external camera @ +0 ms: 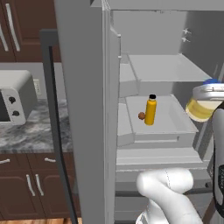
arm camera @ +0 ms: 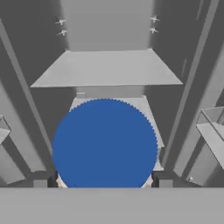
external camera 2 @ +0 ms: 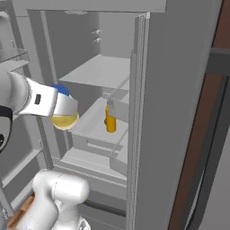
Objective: Place the mustard and mayonnaise from the counter to the top shelf of the fridge. If the existing items in the fridge are on the top shelf, move them to other shelves.
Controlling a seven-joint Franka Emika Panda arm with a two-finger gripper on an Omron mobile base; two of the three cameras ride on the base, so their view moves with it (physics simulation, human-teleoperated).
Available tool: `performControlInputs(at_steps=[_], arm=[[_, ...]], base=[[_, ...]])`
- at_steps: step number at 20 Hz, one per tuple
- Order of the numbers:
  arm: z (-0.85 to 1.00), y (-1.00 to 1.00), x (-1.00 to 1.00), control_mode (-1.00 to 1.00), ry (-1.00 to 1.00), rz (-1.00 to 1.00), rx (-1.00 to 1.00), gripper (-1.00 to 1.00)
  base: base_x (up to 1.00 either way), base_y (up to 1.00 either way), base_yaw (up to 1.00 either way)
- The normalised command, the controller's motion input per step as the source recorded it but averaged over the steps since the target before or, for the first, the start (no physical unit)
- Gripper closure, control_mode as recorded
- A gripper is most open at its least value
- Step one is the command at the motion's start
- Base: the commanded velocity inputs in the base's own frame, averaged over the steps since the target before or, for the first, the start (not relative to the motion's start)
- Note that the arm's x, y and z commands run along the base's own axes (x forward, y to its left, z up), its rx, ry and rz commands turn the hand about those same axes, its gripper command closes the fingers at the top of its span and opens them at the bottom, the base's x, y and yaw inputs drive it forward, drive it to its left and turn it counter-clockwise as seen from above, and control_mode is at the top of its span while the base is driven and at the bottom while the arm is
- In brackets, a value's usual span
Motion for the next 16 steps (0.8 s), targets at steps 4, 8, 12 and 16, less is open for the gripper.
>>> performControlInputs(at_steps=[4,8,12,16], arm=[[0.61,0.10,0.81,-1.00,-0.15,0.00,-0.02,1.00],[0.03,0.06,1.00,-1.00,-0.04,0.00,0.00,1.00],[-0.03,0.00,1.00,-1.00,0.01,0.00,0.00,1.00],[-0.13,0.00,1.00,-1.00,0.01,0.01,0.00,1.00]], base=[[0.00,0.00,0.00],[0.00,0.00,0.00],[0.00,0.00,0.00],[0.00,0.00,0.00]])
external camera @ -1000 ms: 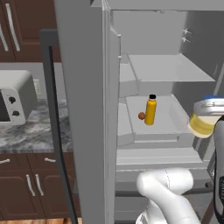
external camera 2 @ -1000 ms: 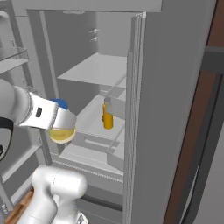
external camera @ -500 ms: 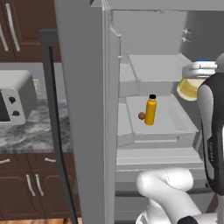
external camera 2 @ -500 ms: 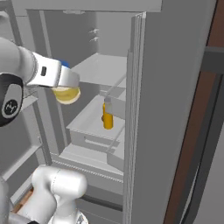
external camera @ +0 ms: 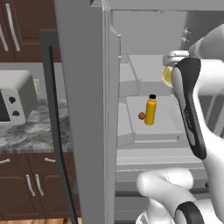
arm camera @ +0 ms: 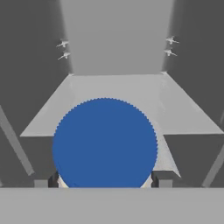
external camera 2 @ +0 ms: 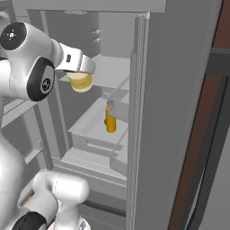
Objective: Place the mustard and mayonnaise from the counter to the top shelf of the fridge. If the existing items in the fridge are on the top shelf, move them to other shelves.
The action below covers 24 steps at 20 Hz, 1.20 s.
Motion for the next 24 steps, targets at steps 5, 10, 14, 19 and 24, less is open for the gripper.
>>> performControlInputs(at_steps=[5,10,14,19,24], arm=[[-0.06,0.00,1.00,-1.00,0.03,0.02,0.00,1.00],[0.00,-0.04,1.00,-1.00,0.07,0.04,0.00,1.00],[-0.03,0.00,1.00,-1.00,0.11,0.04,0.00,1.00],[-0.20,-0.01,0.95,-1.00,0.09,0.04,-0.03,1.00],[-0.24,0.00,0.79,-1.00,0.06,0.00,-0.05,1.00]], base=[[0.00,0.00,0.00],[0.00,0.00,0.00],[0.00,0.00,0.00],[0.00,0.00,0.00],[0.00,0.00,0.00]])
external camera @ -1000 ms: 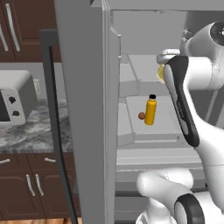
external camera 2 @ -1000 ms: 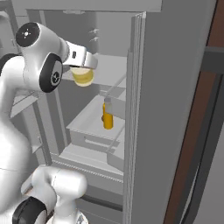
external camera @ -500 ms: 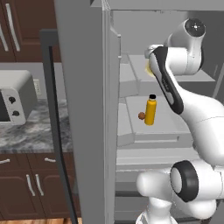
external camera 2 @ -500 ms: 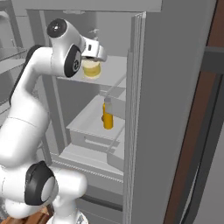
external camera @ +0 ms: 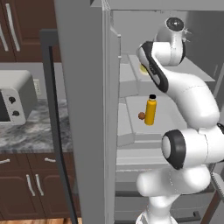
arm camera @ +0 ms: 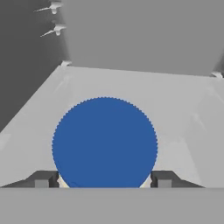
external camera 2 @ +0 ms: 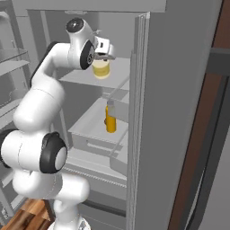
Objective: Place the mustard and mayonnaise from the counter to the top shelf of the fridge. If the existing items in the fridge are on the top shelf, move them to other shelves.
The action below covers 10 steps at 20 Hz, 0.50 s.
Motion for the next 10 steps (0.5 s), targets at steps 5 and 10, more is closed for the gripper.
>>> performControlInputs(at_steps=[5,10], arm=[[-0.35,0.00,0.51,-1.00,0.08,0.00,-0.06,1.00],[-0.35,0.00,0.22,-1.00,0.04,0.00,-0.04,-1.00]], base=[[0.00,0.00,0.00],[0.00,0.00,0.00]])
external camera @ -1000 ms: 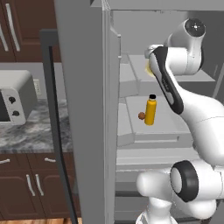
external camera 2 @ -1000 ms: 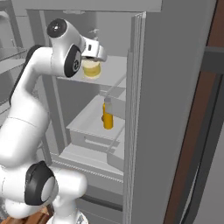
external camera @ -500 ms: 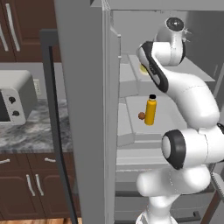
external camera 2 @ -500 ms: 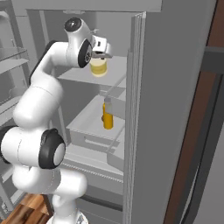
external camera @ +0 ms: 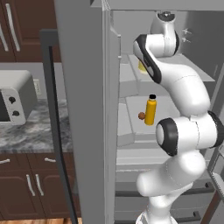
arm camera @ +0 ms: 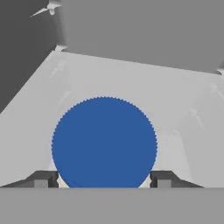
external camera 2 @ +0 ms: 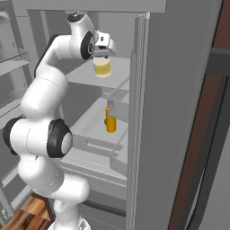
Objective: Place the mustard and mayonnaise from the counter to the top shelf of the fridge. If the existing items in the fridge are on the top shelf, move them to other shelves.
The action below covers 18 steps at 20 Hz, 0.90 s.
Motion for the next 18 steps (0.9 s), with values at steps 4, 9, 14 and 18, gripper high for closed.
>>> performControlInputs(at_steps=[4,9,14,18], arm=[[-0.04,0.00,0.05,-1.00,-0.01,0.00,0.00,-1.00],[0.00,0.00,0.02,-1.00,0.00,0.00,0.00,-1.00],[0.00,0.00,0.07,-1.00,0.00,0.00,0.00,-1.00],[0.00,0.00,-0.07,-1.00,-0.09,0.00,0.00,-1.00]], base=[[0.00,0.00,0.00],[0.00,0.00,0.00],[0.00,0.00,0.00],[0.00,0.00,0.00]])
